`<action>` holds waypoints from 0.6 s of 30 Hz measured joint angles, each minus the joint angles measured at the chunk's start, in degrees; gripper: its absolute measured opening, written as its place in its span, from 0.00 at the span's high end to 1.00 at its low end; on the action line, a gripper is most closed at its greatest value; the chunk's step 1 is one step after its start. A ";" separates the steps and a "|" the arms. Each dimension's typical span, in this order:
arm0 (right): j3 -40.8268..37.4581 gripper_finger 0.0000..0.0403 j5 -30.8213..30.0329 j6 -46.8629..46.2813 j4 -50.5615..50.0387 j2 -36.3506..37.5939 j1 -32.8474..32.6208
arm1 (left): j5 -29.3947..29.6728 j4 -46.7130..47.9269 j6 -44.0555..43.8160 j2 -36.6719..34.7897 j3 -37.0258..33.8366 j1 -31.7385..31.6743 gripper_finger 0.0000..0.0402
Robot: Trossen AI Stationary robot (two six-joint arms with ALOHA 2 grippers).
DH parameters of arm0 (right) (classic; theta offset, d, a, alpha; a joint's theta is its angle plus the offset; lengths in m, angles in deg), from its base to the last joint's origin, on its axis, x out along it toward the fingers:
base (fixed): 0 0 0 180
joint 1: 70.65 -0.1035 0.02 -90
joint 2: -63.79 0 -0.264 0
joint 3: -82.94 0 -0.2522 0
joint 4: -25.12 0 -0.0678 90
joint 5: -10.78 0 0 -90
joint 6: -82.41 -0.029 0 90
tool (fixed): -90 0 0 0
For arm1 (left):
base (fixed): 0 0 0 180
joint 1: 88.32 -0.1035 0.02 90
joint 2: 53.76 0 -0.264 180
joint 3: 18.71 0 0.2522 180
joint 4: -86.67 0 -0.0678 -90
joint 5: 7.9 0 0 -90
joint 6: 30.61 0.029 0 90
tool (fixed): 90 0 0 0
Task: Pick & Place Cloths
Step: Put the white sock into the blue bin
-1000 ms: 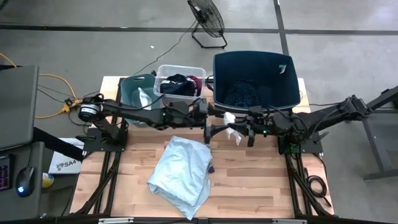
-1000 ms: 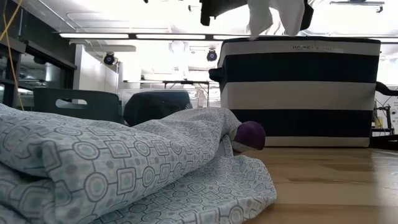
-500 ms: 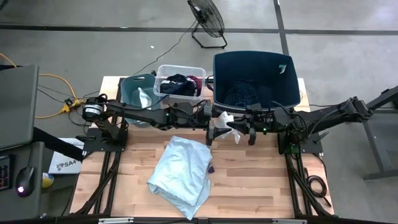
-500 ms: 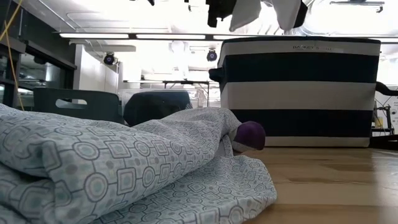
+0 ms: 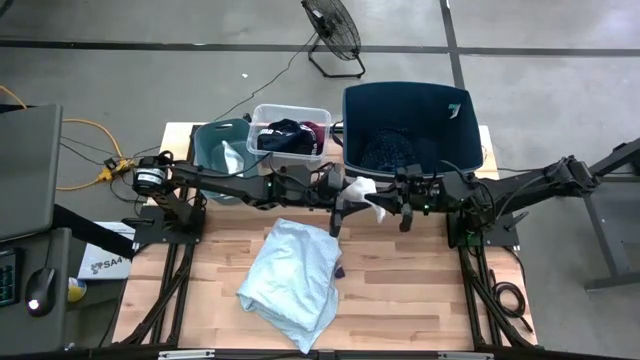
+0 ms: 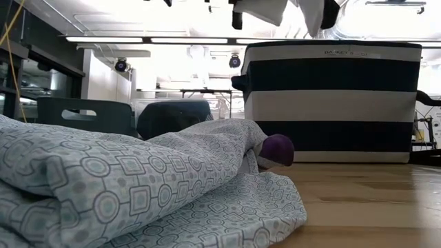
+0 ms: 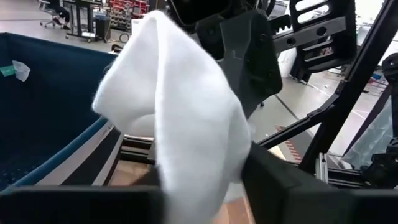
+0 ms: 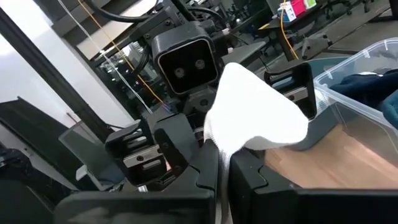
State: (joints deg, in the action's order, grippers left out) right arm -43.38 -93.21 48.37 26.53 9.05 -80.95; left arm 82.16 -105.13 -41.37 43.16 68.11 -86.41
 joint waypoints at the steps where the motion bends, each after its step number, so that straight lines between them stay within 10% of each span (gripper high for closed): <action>1: 0.00 0.99 0.00 -0.01 0.00 0.00 0.00 | -0.07 0.00 0.00 0.00 0.00 0.00 0.80; 9: 0.00 0.90 0.54 2.34 0.95 0.13 -0.07 | -1.18 -0.13 -0.15 0.00 -0.07 0.00 0.97; 18: -0.02 0.52 2.55 2.33 2.46 3.29 -0.04 | 0.40 1.16 0.32 -0.25 -0.07 -0.07 0.99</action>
State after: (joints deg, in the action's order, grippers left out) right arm -43.40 -90.66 50.70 28.99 12.34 -81.00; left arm 82.56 -103.97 -41.05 42.91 68.05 -86.48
